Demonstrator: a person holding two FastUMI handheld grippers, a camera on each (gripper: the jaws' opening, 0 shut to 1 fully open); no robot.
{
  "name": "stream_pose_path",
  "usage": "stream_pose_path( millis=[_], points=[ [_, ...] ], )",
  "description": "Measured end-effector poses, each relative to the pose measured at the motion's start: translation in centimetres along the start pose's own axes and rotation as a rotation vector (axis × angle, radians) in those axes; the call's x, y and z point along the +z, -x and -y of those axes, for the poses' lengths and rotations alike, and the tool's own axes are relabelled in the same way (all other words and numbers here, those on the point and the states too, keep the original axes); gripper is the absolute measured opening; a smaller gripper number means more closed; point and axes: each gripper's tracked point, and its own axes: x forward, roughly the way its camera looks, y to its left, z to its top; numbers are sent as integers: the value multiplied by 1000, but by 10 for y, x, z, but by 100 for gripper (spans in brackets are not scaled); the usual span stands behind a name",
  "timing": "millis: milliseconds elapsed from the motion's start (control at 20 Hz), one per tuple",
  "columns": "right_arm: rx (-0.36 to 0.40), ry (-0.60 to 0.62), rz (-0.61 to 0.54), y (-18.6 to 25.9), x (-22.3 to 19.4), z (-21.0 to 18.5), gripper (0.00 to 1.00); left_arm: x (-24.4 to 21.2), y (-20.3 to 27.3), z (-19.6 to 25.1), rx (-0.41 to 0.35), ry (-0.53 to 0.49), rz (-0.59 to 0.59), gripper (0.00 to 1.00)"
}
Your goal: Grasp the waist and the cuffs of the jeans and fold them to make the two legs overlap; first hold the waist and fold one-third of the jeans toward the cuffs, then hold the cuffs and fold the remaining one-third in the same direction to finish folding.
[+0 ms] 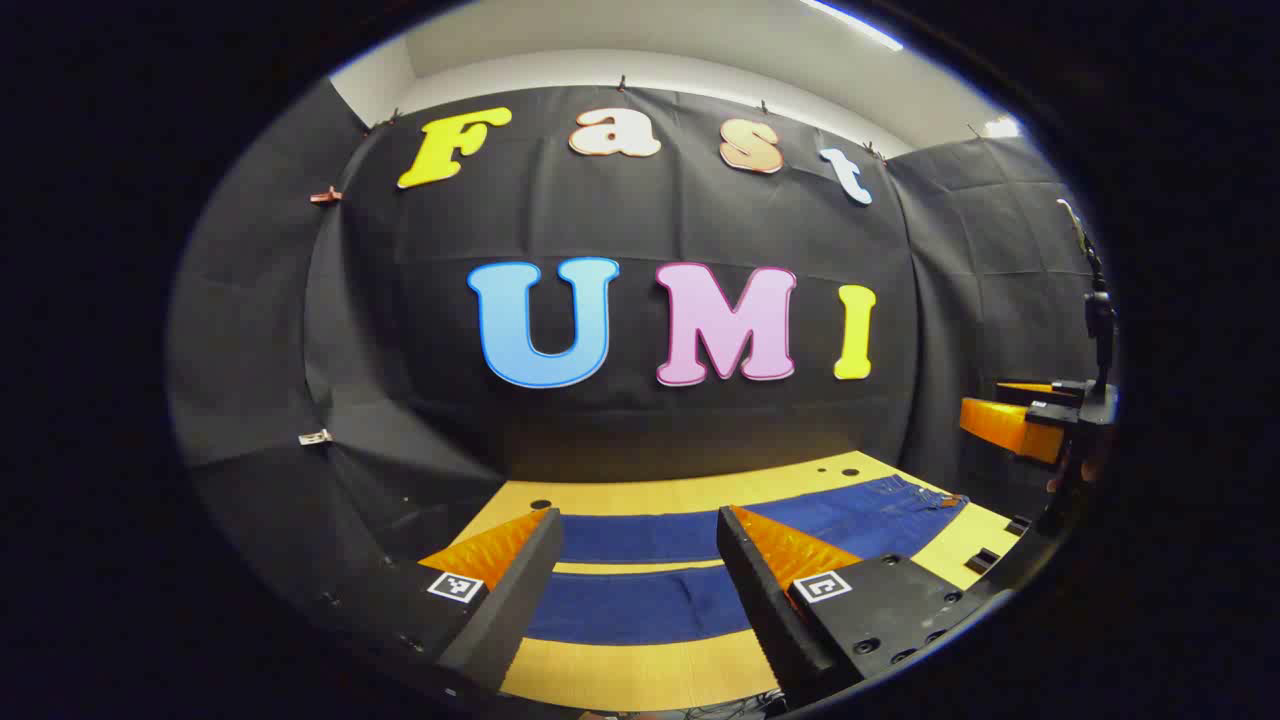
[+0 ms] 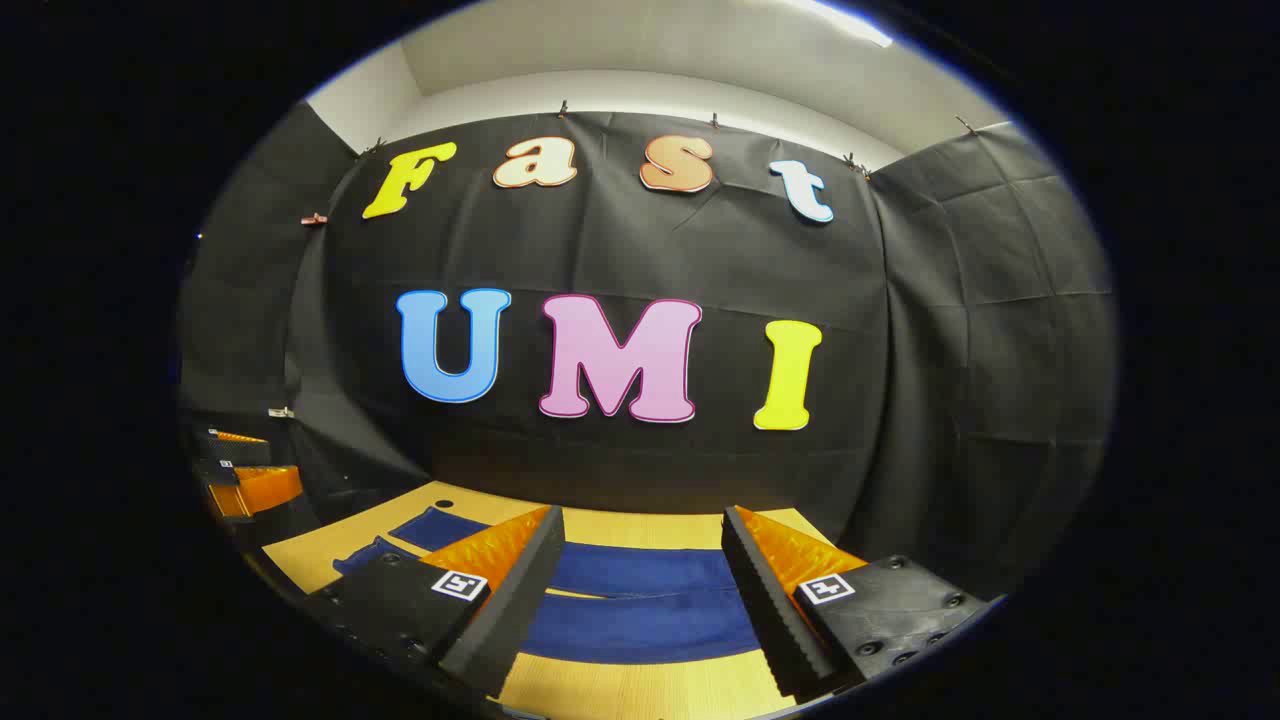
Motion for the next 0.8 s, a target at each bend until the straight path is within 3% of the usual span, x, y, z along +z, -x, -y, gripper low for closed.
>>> stream_pose_path(
  millis=[550, 800],
  points=[
    [19, -22, -32, -1, -20, -8, 93, -3, -3, -12, 9, -2, -3, 97],
    [40, -30, -41, -5, -21, -16, 96, -20, -3, -20, 39, -41, -41, 96]
  ],
)
